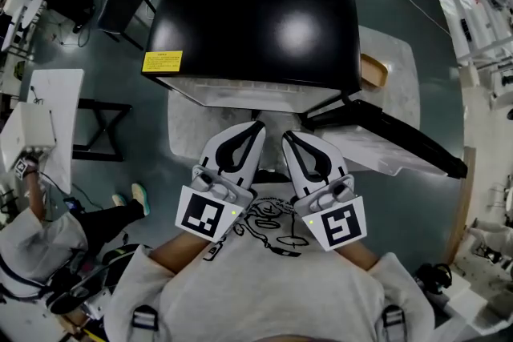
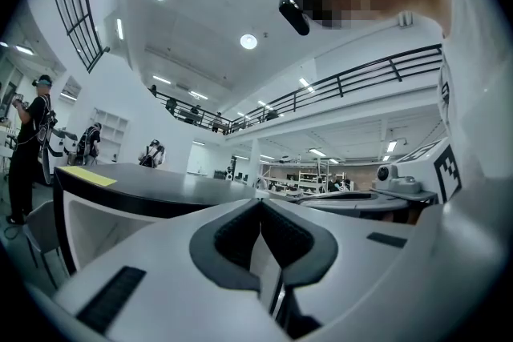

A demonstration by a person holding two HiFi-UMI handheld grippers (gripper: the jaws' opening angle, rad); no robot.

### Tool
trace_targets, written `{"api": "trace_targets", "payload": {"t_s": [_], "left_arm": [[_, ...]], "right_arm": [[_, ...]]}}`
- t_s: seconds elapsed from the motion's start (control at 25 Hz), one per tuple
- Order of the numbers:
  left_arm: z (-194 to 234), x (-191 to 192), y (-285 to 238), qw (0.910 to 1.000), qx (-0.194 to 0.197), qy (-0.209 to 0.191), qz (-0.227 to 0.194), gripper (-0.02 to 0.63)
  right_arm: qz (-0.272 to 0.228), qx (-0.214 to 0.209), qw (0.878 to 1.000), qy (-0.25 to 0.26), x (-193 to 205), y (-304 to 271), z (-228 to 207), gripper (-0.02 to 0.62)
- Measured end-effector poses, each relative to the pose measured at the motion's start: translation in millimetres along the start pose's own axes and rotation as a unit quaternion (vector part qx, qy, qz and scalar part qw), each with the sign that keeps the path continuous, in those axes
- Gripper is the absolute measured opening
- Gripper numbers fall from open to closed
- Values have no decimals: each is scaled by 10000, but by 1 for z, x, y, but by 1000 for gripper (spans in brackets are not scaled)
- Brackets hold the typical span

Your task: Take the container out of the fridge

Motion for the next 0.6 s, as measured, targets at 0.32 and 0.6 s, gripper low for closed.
{"api": "trace_targets", "payload": {"t_s": [0.32, 0.6], "left_arm": [[-4, 2, -8, 10000, -59, -3, 55, 16], [0, 2, -8, 10000, -60, 0, 75, 17]], "right_arm": [[37, 17, 10000, -5, 1, 1, -16, 28], [29, 52, 10000, -40, 3, -2, -15, 29]]}}
Point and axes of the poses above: the fingertips, and each gripper's own axes: y backward along the fingers, z to its left, x out of its underside, the point moved 5 cm from there along y, backward along the fingers, and after that the axes turned 6 degrees about -x, right-handed, at the moved point
